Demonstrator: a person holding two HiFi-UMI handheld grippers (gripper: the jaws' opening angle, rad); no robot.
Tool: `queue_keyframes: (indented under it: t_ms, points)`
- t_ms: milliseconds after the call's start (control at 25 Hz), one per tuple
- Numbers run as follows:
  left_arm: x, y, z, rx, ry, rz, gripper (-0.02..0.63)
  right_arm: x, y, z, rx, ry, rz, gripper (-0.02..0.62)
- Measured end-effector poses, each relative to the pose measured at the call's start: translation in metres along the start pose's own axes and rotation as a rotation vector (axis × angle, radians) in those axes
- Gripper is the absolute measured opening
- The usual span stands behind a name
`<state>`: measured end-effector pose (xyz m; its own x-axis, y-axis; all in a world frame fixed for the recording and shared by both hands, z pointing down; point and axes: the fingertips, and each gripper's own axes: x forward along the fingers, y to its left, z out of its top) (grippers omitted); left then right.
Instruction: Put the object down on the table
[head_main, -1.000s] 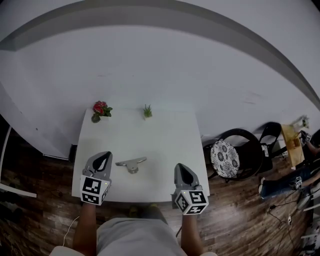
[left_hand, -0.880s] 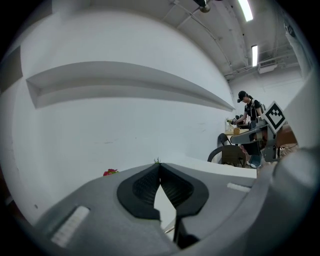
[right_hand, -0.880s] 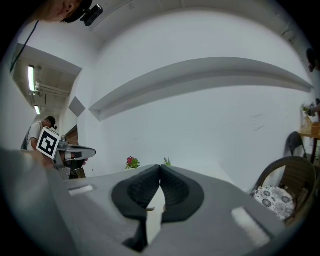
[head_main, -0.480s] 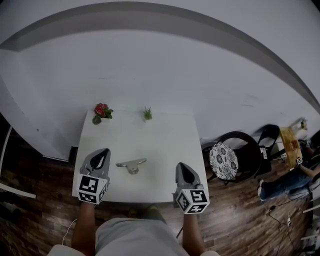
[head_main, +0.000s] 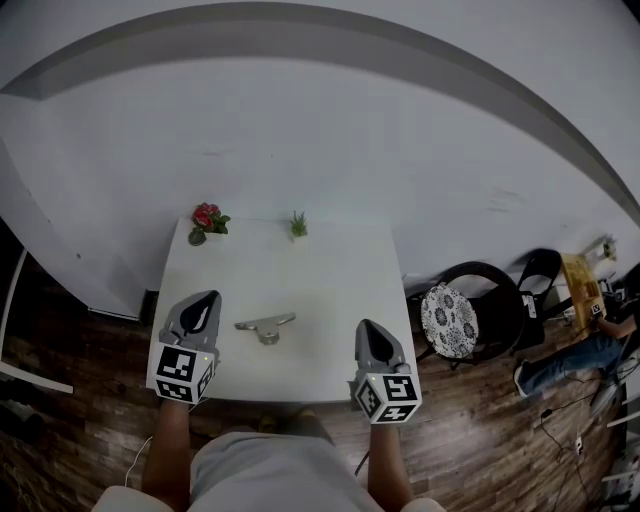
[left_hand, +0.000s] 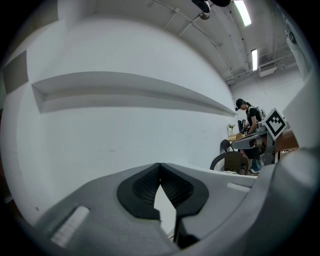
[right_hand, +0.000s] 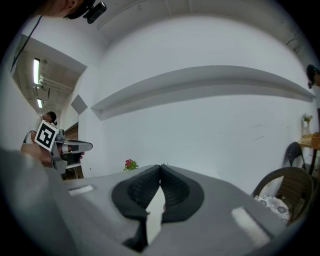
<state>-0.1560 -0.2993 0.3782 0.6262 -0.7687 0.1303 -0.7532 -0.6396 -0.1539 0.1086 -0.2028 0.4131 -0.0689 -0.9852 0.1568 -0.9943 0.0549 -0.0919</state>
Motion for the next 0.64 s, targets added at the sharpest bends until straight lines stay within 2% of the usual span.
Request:
queue_keyframes:
  t_ms: [640]
  points:
    - [0.0005,0.0026,-0.0007,-0.023,-0.011,0.008,0.008,0.0038,-0.0035,0.0053,-0.007,-0.021,-0.008,0.003]
